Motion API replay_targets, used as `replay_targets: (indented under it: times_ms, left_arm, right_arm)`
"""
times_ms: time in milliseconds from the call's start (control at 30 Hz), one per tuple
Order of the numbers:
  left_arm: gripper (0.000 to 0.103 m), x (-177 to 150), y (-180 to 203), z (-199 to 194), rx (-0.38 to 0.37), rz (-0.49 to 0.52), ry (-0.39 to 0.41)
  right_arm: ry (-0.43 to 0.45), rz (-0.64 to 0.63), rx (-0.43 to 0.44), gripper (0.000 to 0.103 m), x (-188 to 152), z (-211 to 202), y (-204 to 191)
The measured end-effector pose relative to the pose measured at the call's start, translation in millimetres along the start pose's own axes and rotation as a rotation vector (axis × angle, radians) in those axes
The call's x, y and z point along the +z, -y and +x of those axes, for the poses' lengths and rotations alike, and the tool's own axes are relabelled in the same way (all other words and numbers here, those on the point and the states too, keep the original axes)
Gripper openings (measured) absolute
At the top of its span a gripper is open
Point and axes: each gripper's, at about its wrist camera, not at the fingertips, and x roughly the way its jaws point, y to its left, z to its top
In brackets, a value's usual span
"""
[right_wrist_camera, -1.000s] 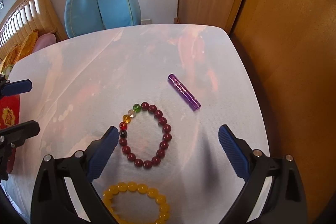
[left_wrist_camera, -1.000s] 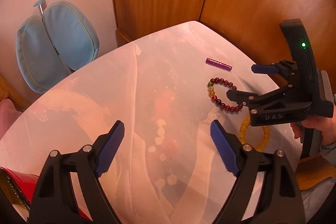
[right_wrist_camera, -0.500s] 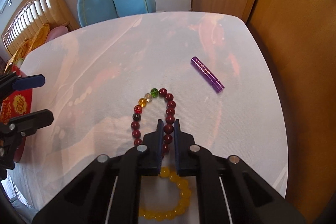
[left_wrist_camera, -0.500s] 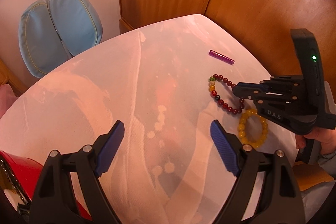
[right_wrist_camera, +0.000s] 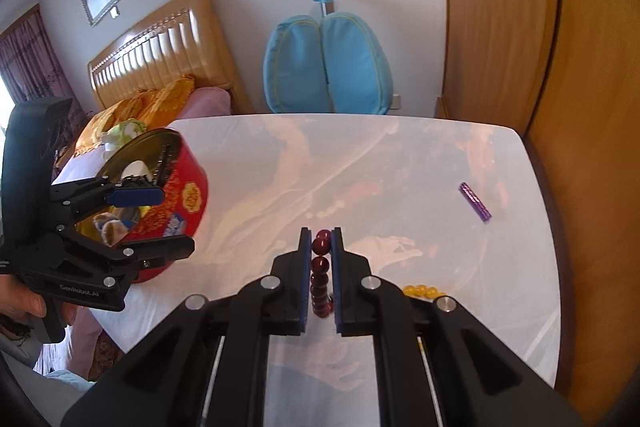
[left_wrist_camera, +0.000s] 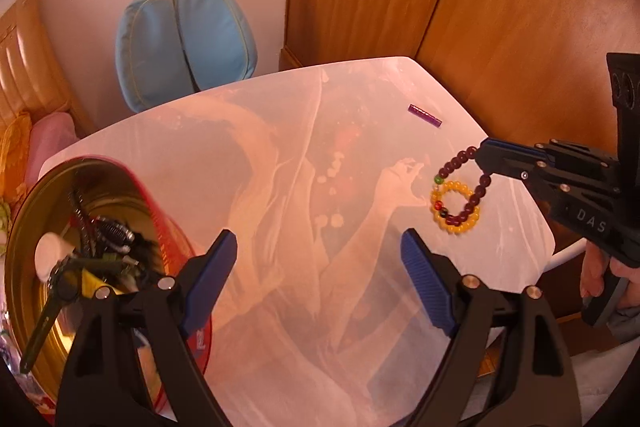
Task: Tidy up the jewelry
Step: 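Carry the red bead bracelet into the tin and open the right gripper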
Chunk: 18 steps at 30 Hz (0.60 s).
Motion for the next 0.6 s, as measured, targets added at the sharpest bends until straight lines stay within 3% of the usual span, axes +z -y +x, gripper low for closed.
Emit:
replay_targets:
  times_ms: [333, 500, 600]
  left_arm:
    - [0.082, -34, -101, -60, 0.117, -0.075, 0.073]
    - [0.082, -52, -170, -94, 0.243, -0.087, 0.1]
    - [0.082, -69, -217, -115, 0.282, -0.148, 0.11]
  right_arm:
    - [0.071, -0.155, 0.157, 0.011, 37, 11, -138]
    - [0.034, -0.231, 0.268, 0.011, 52, 42, -223]
    - [0.004, -0.291, 0.342, 0.011, 52, 62, -271]
